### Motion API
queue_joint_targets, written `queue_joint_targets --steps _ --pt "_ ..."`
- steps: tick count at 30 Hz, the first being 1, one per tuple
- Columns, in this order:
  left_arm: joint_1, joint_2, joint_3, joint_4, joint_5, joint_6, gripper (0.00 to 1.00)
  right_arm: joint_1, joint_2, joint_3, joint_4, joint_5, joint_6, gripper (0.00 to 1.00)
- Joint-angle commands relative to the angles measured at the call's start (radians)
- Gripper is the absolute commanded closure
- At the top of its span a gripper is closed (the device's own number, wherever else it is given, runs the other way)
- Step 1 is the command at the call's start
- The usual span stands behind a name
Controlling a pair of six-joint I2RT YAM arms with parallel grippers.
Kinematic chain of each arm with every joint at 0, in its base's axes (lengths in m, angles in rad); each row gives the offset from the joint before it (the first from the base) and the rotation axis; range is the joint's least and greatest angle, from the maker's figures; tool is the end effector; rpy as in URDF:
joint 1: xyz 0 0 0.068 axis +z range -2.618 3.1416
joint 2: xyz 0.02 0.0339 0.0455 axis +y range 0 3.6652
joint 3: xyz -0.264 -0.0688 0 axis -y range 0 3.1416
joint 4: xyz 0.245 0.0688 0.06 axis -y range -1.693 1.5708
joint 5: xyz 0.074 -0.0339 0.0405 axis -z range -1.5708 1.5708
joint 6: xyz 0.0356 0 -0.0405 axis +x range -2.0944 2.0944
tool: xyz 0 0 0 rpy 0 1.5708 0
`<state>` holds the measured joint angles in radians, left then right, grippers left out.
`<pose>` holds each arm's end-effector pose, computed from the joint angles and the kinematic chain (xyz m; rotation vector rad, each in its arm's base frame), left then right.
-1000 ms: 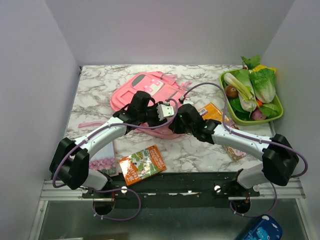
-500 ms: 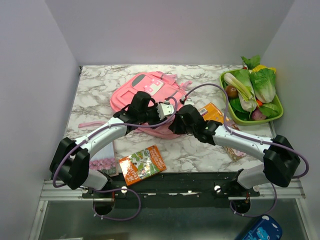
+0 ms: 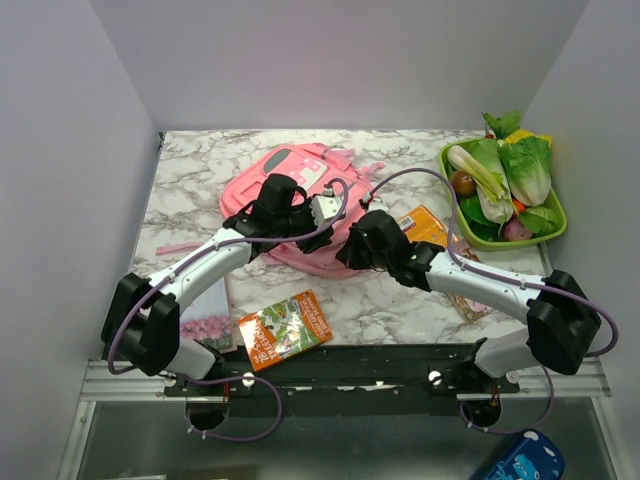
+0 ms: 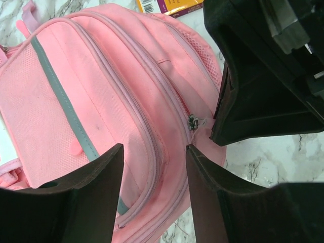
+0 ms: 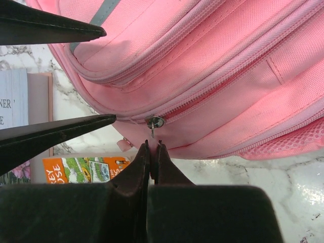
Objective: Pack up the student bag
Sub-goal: Zip the student bag at the center of the board.
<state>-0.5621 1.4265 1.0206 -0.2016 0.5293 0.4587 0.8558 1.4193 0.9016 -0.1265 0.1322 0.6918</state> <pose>0.2585 -0.1841 0.2734 1.3037 1.7110 -0.6340 0.2069 0.2311 0.2397 -0.1126 2.2993 0.6943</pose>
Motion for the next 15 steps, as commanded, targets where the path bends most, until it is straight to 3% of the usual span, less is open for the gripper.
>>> queue_joint_targets --steps 1,5,10,14,15 --pt "-0.001 0.017 -0.019 -0.002 0.035 0.0 0.4 0.006 -0.028 0.006 0.056 -0.032 0.011 0.99" --pt "-0.001 0.022 -0.043 0.049 -0.027 0.008 0.4 0.003 -0.029 0.003 0.059 -0.039 0.011 1.0" --pt "-0.001 0.038 -0.074 0.117 -0.141 0.006 0.55 0.005 -0.034 -0.004 0.064 -0.051 0.023 1.0" --pt "-0.005 0.038 -0.088 0.093 -0.127 0.02 0.65 0.003 -0.036 -0.004 0.057 -0.019 0.02 1.0" --pt "-0.009 0.034 -0.091 0.088 -0.127 0.024 0.72 0.003 -0.036 -0.003 0.05 -0.01 0.015 0.99"
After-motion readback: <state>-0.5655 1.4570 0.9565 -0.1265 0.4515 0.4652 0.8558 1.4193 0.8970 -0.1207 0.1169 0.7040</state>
